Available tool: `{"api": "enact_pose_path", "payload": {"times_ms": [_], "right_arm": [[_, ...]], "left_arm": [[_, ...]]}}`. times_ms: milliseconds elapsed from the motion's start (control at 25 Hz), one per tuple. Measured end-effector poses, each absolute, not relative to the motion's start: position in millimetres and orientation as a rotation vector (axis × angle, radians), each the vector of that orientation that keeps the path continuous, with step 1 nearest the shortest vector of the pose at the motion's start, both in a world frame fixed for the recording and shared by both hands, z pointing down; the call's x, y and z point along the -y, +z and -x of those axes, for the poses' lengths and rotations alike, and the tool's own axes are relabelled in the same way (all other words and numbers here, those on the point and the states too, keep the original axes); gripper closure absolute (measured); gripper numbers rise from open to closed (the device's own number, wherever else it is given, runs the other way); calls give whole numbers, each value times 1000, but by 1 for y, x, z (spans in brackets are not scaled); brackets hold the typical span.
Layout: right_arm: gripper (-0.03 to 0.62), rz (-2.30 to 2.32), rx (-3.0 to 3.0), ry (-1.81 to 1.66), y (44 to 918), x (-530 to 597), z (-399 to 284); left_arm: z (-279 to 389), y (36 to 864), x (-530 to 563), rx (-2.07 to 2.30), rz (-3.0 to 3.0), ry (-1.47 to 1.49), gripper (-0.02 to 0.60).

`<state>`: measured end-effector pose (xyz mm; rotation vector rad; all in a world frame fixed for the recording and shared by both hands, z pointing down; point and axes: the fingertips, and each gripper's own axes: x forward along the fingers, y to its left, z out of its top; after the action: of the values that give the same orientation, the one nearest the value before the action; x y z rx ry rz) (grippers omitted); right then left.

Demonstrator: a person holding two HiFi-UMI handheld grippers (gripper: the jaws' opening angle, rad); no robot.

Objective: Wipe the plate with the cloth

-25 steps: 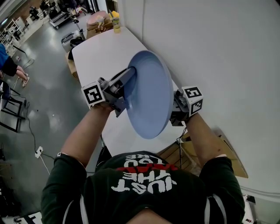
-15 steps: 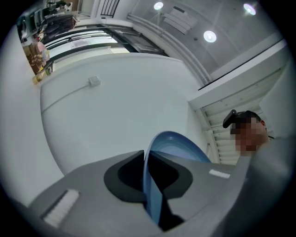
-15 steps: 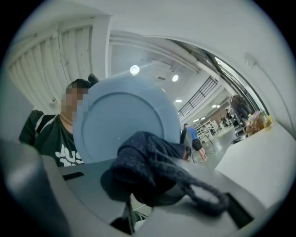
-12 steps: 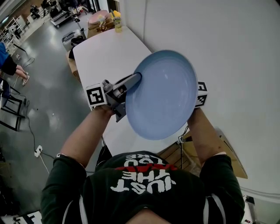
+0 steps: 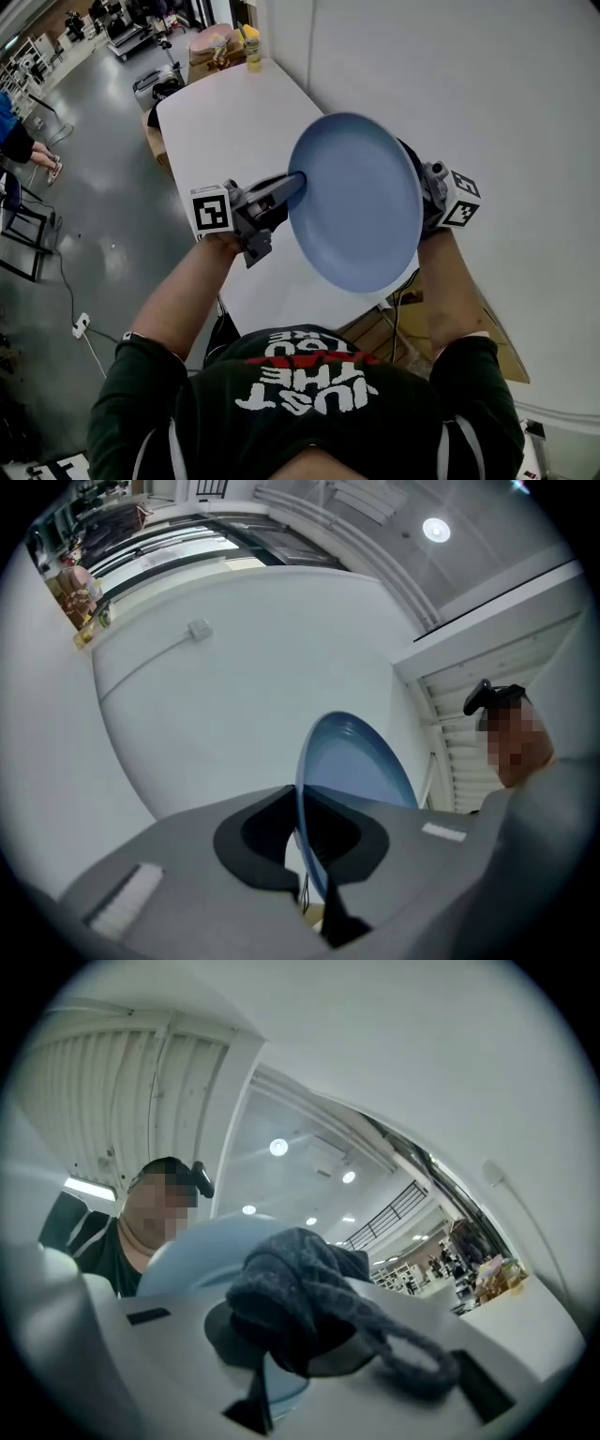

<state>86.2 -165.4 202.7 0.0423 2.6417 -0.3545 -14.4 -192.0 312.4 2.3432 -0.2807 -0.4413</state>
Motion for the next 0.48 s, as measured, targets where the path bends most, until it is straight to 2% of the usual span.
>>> {"api": "enact_pose_path", "payload": {"times_ms": [320, 480], "right_arm": [[546, 308, -2564, -509, 257, 197, -154], [546, 529, -2613, -546, 288, 190, -170]], "left_arm": [[30, 354, 211, 431, -2230, -437, 563], [62, 382, 210, 581, -2165, -396, 563]]}}
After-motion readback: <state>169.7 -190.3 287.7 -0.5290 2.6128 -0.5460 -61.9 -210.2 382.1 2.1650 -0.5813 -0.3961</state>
